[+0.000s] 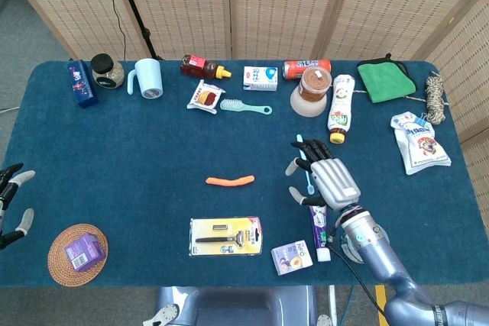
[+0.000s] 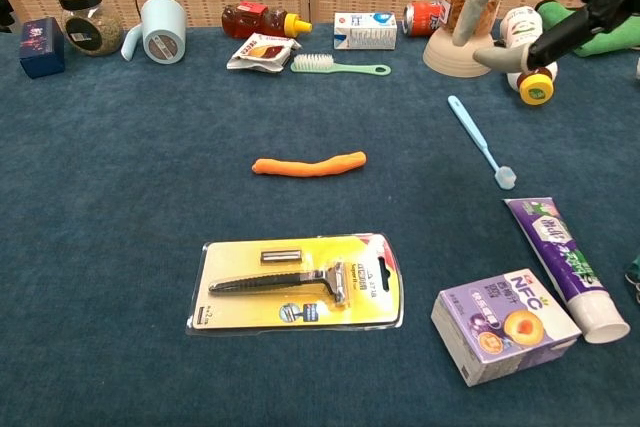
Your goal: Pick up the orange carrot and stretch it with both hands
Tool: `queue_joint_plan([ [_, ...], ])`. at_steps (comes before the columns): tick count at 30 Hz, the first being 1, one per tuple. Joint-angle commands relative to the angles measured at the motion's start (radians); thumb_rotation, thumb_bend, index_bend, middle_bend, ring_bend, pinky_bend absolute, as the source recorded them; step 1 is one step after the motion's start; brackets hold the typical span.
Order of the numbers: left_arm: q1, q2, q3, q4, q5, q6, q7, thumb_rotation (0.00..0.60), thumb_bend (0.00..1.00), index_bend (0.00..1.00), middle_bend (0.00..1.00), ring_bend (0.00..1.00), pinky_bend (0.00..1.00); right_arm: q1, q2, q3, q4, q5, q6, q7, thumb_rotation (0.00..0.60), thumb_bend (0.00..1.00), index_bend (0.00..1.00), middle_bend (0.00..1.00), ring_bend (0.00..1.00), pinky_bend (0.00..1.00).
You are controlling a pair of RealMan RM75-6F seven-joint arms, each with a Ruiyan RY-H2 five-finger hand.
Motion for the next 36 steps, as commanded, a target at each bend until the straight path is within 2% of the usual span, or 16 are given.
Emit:
queue_joint_plan([
  [1, -0.004, 0.004, -0.002, -0.003, -0.004, -0.003, 0.001, 0.600, 0.42, 0.20, 0.12, 0.12, 0.12, 0.036, -0.039, 0.006, 0.029, 0.045, -0.022, -0.030, 0.600, 0.40, 0.43, 0.11, 0.00, 0.00],
  [8, -0.015, 0.013, -0.011, -0.018, -0.020, -0.011, 0.014, 0.600, 0.42, 0.20, 0.12, 0.12, 0.12, 0.125, -0.145, 0.002, 0.119, 0.138, -0.054, -0.100, 0.600, 0.40, 0.45, 0.12, 0.00, 0.00],
  [23, -0.010, 0.029, -0.004, -0.018, -0.045, -0.016, 0.013, 0.600, 0.42, 0.20, 0.12, 0.12, 0.12, 0.247, -0.302, -0.012, 0.308, 0.257, -0.089, -0.184, 0.600, 0.40, 0.45, 0.12, 0.00, 0.00],
  [36, 0.000, 0.039, 0.005, -0.006, -0.052, -0.013, -0.006, 0.600, 0.42, 0.20, 0.12, 0.12, 0.12, 0.292, -0.396, -0.026, 0.428, 0.273, -0.083, -0.205, 0.600, 0.40, 0.43, 0.13, 0.00, 0.00],
])
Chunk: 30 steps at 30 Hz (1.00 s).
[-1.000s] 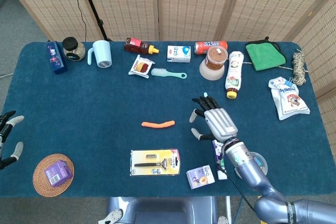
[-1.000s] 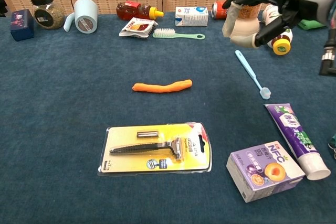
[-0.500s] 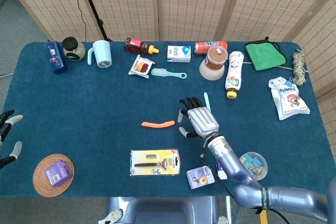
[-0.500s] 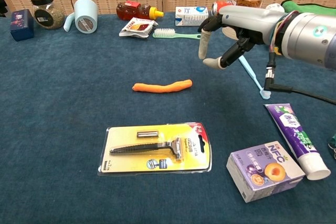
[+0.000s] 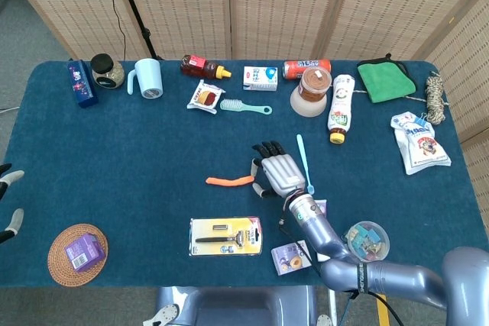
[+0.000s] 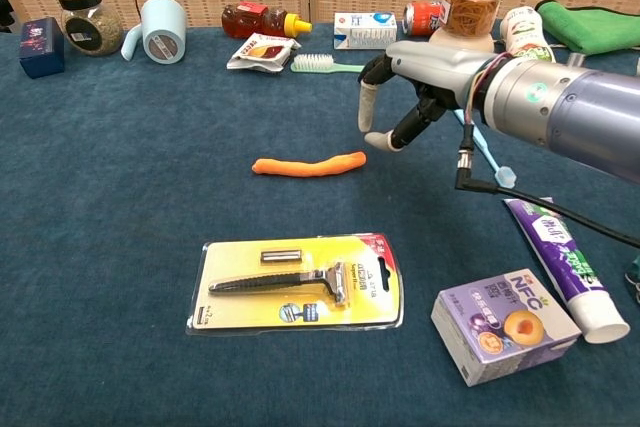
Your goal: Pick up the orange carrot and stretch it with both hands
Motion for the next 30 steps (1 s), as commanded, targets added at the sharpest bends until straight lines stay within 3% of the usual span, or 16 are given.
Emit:
queue_joint_plan([
  [1, 0.002, 0.001, 0.002, 0.002, 0.000, 0.002, -0.004, 0.600, 0.42, 0.20, 0.12, 0.12, 0.12, 0.013, -0.028, -0.004, 0.033, 0.016, -0.003, -0.008, 0.600, 0.40, 0.43, 0.13, 0.00, 0.00],
  [9, 0.013, 0.008, 0.006, 0.015, -0.003, 0.011, -0.023, 0.600, 0.42, 0.20, 0.12, 0.12, 0.12, 0.043, -0.098, 0.000, 0.121, 0.054, -0.011, -0.023, 0.600, 0.41, 0.40, 0.13, 0.00, 0.00],
  [30, 0.021, 0.006, 0.010, 0.043, -0.007, 0.012, -0.051, 0.600, 0.42, 0.20, 0.12, 0.12, 0.12, 0.057, -0.170, -0.015, 0.212, 0.036, 0.003, -0.047, 0.600, 0.41, 0.43, 0.14, 0.00, 0.00],
])
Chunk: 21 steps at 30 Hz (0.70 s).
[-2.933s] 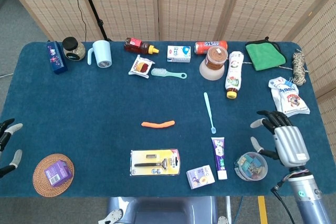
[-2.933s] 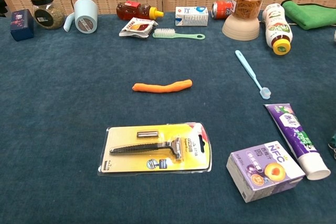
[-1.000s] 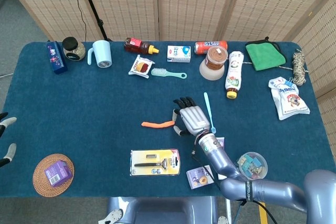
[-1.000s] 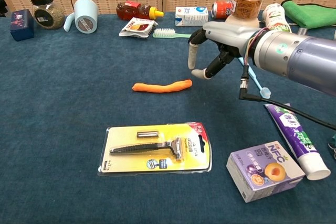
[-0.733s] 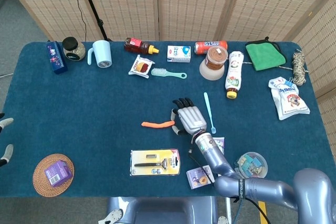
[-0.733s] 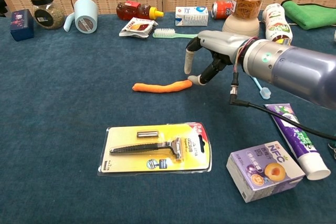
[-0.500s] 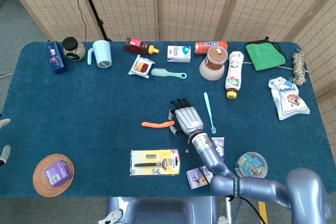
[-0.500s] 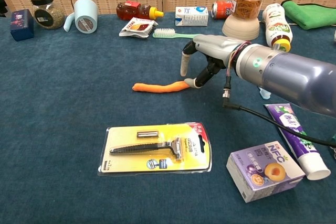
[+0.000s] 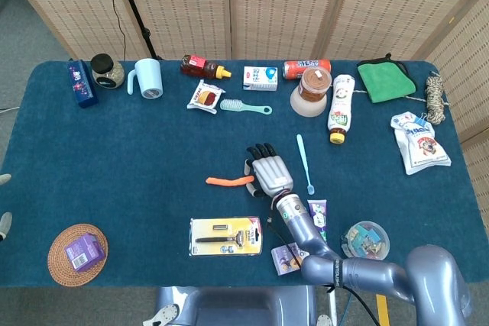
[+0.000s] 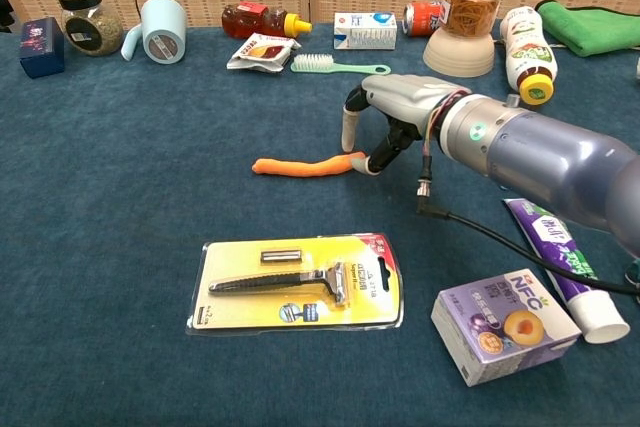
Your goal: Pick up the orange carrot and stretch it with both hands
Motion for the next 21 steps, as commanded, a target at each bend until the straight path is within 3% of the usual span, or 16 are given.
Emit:
queue_joint_plan([
  [1, 0.000, -0.001, 0.000, 0.001, 0.000, 0.001, -0.002, 0.600, 0.42, 0.20, 0.12, 0.12, 0.12, -0.002, -0.005, -0.003, 0.007, -0.004, 0.000, -0.001, 0.600, 0.41, 0.43, 0.14, 0.00, 0.00],
  [21, 0.005, 0.001, -0.001, 0.012, 0.001, 0.007, -0.018, 0.600, 0.42, 0.20, 0.12, 0.12, 0.12, -0.009, -0.042, -0.001, 0.051, -0.019, -0.002, -0.002, 0.600, 0.41, 0.42, 0.15, 0.00, 0.00],
])
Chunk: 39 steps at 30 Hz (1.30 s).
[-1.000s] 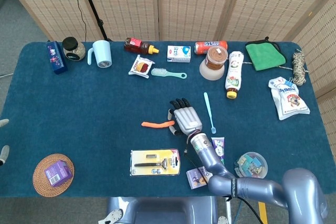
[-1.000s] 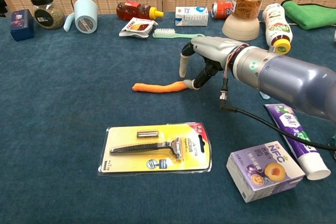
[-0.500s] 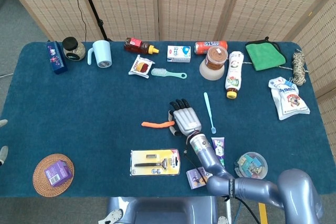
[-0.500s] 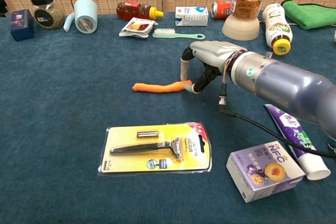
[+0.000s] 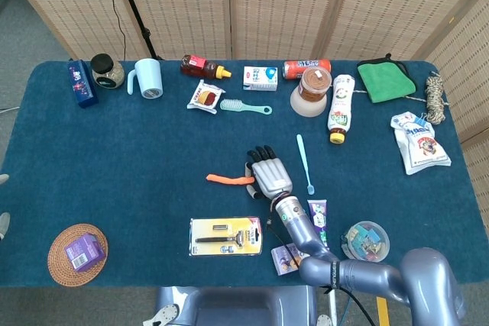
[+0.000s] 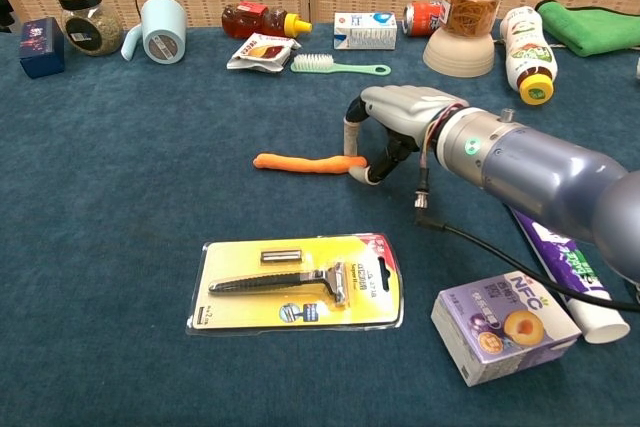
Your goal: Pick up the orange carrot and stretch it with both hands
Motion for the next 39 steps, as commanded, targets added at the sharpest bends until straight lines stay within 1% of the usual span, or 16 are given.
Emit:
queue_joint_plan([
  [1, 0.001, 0.001, -0.001, 0.001, -0.001, 0.001, -0.002, 0.600, 0.42, 0.20, 0.12, 0.12, 0.12, 0.000, -0.004, 0.004, 0.003, -0.001, 0.002, 0.000, 0.600, 0.41, 0.42, 0.15, 0.00, 0.00],
  [14, 0.004, 0.005, -0.001, 0.006, -0.003, 0.004, -0.008, 0.600, 0.42, 0.20, 0.12, 0.12, 0.12, 0.000, -0.036, 0.010, 0.035, -0.004, 0.007, -0.014, 0.600, 0.41, 0.42, 0.15, 0.00, 0.00],
  [27, 0.006, 0.005, -0.002, 0.011, 0.000, 0.006, -0.016, 0.600, 0.42, 0.20, 0.12, 0.12, 0.12, -0.018, -0.052, 0.009, 0.025, -0.022, 0.033, -0.020, 0.600, 0.41, 0.50, 0.19, 0.00, 0.00],
  [33, 0.009, 0.006, -0.002, 0.017, -0.002, 0.009, -0.024, 0.600, 0.42, 0.20, 0.12, 0.12, 0.12, -0.024, -0.061, 0.003, 0.026, -0.021, 0.034, -0.031, 0.600, 0.41, 0.50, 0.19, 0.00, 0.00],
  [37, 0.010, 0.005, -0.001, 0.020, 0.000, 0.009, -0.026, 0.600, 0.42, 0.20, 0.12, 0.12, 0.12, -0.026, -0.072, 0.003, 0.034, -0.026, 0.037, -0.037, 0.600, 0.41, 0.53, 0.21, 0.02, 0.00],
  [39, 0.011, 0.006, -0.001, 0.021, 0.000, 0.010, -0.028, 0.600, 0.42, 0.20, 0.12, 0.12, 0.12, -0.027, -0.078, 0.003, 0.040, -0.027, 0.038, -0.039, 0.600, 0.41, 0.57, 0.24, 0.05, 0.00],
])
